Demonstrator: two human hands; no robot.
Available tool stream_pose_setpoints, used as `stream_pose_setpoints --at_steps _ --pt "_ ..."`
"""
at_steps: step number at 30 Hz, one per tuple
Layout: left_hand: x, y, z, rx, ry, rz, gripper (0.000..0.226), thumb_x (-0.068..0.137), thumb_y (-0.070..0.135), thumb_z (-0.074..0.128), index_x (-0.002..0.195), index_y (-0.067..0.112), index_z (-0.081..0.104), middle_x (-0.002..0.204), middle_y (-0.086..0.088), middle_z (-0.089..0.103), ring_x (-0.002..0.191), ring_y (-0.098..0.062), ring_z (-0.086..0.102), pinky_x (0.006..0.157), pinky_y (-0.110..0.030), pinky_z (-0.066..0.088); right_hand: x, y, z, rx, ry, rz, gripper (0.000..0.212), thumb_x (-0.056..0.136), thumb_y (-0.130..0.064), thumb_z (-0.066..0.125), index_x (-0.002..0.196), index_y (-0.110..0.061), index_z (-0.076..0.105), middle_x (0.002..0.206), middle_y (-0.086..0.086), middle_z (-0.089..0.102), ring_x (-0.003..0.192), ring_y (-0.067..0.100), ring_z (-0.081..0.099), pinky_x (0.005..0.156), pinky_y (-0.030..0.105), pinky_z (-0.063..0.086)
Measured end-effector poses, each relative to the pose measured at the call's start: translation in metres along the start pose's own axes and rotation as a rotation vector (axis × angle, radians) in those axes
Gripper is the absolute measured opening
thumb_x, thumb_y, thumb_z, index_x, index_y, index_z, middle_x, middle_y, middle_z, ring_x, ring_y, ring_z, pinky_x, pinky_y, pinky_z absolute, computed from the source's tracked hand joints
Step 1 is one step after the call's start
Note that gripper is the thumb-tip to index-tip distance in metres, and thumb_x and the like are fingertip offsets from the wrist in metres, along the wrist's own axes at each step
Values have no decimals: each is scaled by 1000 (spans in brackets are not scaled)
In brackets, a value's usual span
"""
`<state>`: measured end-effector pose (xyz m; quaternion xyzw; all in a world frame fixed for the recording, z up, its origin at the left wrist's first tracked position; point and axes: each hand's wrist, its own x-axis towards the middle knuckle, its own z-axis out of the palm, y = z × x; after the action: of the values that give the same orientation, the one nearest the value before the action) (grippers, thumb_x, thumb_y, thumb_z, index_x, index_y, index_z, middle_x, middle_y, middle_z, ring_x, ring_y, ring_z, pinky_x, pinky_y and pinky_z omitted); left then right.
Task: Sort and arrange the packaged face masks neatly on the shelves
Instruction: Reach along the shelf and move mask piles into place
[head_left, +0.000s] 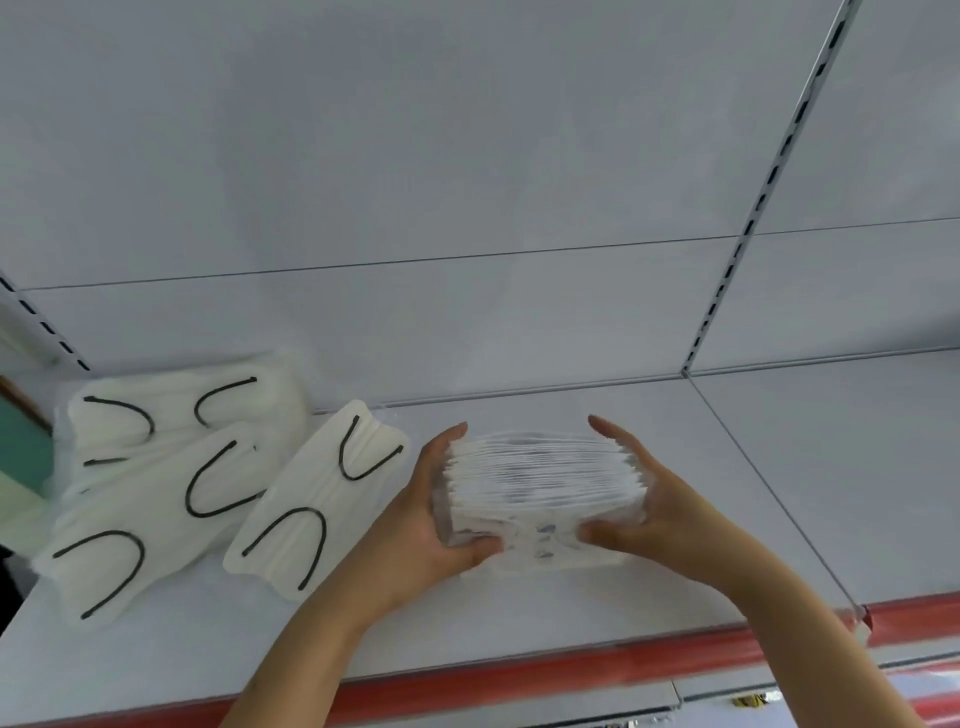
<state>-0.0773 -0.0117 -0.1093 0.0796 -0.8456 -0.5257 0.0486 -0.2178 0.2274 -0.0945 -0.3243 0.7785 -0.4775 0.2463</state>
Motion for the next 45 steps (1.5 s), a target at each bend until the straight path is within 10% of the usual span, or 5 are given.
stream_pose_setpoints --at_steps 5,13,17,23,45 --pt "8 7 -3 -72 63 -78 61 73 30 88 125 35 57 115 18 73 110 1 68 98 -26 54 13 0 1 174 168 -59 69 64 -63 81 121 -31 59 111 -10 74 106 9 70 96 39 53" --pt "-1 -8 8 -162 139 -105 88 69 32 91 132 55 34 116 6 75 116 0 66 97 -10 46 11 8 23 -35 135 -41 88 61 -64 85 133 -29 50 126 -22 62 120 -3 57 102 30 47" --pt "11 5 18 -234 95 -66 77 70 33 92 134 11 55 115 0 76 113 -16 70 96 -25 55 -13 -6 13 79 292 32 47 75 -39 85 115 -31 61 105 -16 73 99 0 68 90 27 53" --pt "37 65 83 -366 -60 -7 71 68 45 87 127 42 47 115 17 73 106 -2 70 89 -25 55 -70 11 -44 192 389 62 57 80 -42 80 129 -29 54 118 -3 72 110 15 68 101 46 52" --pt "266 309 548 -359 13 32 48 87 31 79 128 24 56 117 5 74 103 -10 72 95 -38 57 -197 237 -520 190 682 40 74 65 -67 79 121 -23 60 114 5 72 108 22 69 98 49 53"
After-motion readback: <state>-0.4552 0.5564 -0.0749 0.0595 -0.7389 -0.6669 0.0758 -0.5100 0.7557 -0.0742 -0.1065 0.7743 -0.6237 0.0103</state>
